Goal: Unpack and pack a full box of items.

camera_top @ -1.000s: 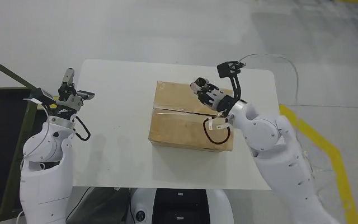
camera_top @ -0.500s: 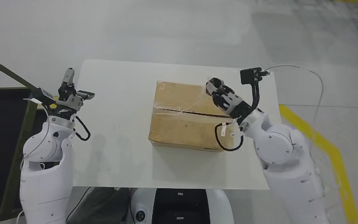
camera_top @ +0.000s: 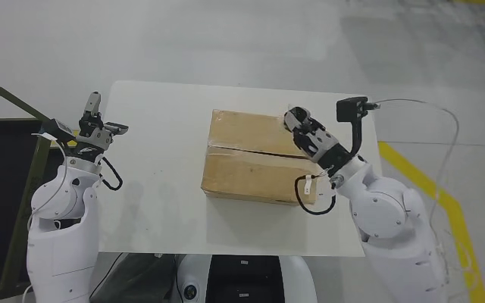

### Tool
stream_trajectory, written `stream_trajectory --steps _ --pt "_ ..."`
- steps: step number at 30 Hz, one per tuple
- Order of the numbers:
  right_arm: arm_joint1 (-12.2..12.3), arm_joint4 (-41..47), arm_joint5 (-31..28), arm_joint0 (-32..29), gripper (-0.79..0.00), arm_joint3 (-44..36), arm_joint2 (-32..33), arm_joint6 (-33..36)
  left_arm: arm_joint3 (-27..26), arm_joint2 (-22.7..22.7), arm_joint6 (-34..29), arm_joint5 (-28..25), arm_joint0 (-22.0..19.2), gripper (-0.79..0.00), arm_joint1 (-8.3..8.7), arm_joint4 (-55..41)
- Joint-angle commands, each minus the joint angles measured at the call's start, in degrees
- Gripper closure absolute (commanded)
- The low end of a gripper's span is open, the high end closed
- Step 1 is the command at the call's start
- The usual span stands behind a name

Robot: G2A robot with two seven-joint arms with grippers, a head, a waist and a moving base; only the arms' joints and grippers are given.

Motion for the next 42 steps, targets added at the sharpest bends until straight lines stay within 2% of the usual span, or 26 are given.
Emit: stream_trajectory --steps 1,7,15,18,25,29,32,33,39,42 --pt "0.0 0.1 0.8 -0.1 -0.034 0.5 -0.1 0.3 0.0 0.0 0.0 0.0 0.0 -0.785 0.00 0.0" --pt "0.1 -0.2 3.4 -1.7 -0.055 1.8 0.2 1.6 0.0 0.0 0.0 0.0 0.0 -0.785 0.00 0.0" --pt "0.3 -1.3 5.5 -4.4 -0.243 1.1 0.9 0.9 0.0 0.0 0.0 0.0 0.0 -0.785 0.00 0.0" --pt "0.4 -1.6 6.8 -6.0 -0.345 0.6 1.9 0.7 0.0 0.0 0.0 0.0 0.0 -0.785 0.00 0.0" --pt "0.7 -1.3 9.5 -9.7 -0.416 -1.2 4.6 0.4 0.0 0.0 0.0 0.0 0.0 -0.785 0.00 0.0" --pt "0.8 -1.5 10.1 -11.2 -0.573 -2.3 5.7 0.8 0.0 0.0 0.0 0.0 0.0 -0.785 0.00 0.0" --pt "1.0 -2.6 10.9 -11.9 -0.767 -3.0 6.0 1.7 0.0 0.0 0.0 0.0 0.0 -0.785 0.00 0.0" --pt "1.0 -2.8 11.2 -12.1 -0.785 -3.2 6.2 1.8 0.0 0.0 0.0 0.0 0.0 -0.785 0.00 0.0" --pt "1.2 -3.8 13.7 -14.3 -0.785 -4.7 8.7 1.8 0.0 0.0 0.0 0.0 0.0 -0.785 0.00 0.0" --pt "1.2 -2.9 13.0 -14.8 -0.785 -6.1 10.0 1.0 0.0 0.0 0.0 0.0 0.0 -0.785 0.00 0.0"
